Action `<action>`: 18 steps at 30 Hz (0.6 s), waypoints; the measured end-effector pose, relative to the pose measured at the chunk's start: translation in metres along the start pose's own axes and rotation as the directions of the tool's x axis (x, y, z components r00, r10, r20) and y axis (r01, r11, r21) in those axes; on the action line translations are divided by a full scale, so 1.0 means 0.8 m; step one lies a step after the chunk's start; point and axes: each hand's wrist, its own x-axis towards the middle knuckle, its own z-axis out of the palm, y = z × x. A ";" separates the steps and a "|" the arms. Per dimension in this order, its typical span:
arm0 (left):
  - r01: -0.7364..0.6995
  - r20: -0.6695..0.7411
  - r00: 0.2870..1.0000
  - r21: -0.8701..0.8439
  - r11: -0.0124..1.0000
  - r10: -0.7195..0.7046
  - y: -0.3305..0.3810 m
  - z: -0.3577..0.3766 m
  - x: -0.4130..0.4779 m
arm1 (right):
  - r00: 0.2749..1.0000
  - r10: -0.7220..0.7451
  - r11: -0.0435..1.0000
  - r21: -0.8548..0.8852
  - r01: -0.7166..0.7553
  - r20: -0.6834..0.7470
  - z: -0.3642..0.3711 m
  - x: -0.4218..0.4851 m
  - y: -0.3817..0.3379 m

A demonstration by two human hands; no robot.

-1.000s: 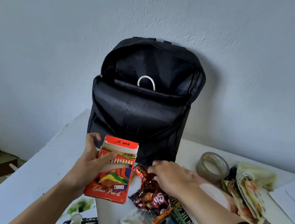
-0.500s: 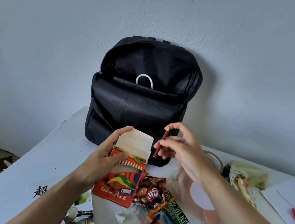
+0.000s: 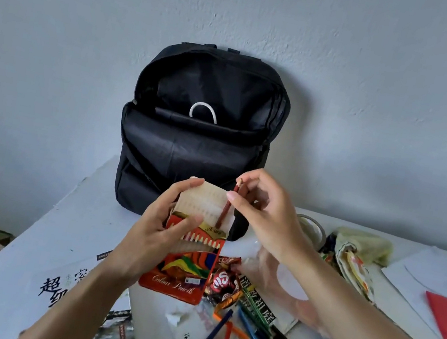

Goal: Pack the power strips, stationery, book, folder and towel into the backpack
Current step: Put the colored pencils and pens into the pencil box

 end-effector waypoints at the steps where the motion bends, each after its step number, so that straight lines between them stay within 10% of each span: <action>1: -0.003 -0.017 1.000 0.005 1.000 0.003 0.000 0.000 0.000 | 1.000 -0.003 1.000 0.013 0.004 -0.009 0.000 0.001 0.001; 18: 0.124 -0.087 0.988 -0.007 0.992 -0.124 -0.020 0.008 -0.007 | 0.942 0.188 0.978 0.034 -0.206 0.278 -0.001 -0.029 0.006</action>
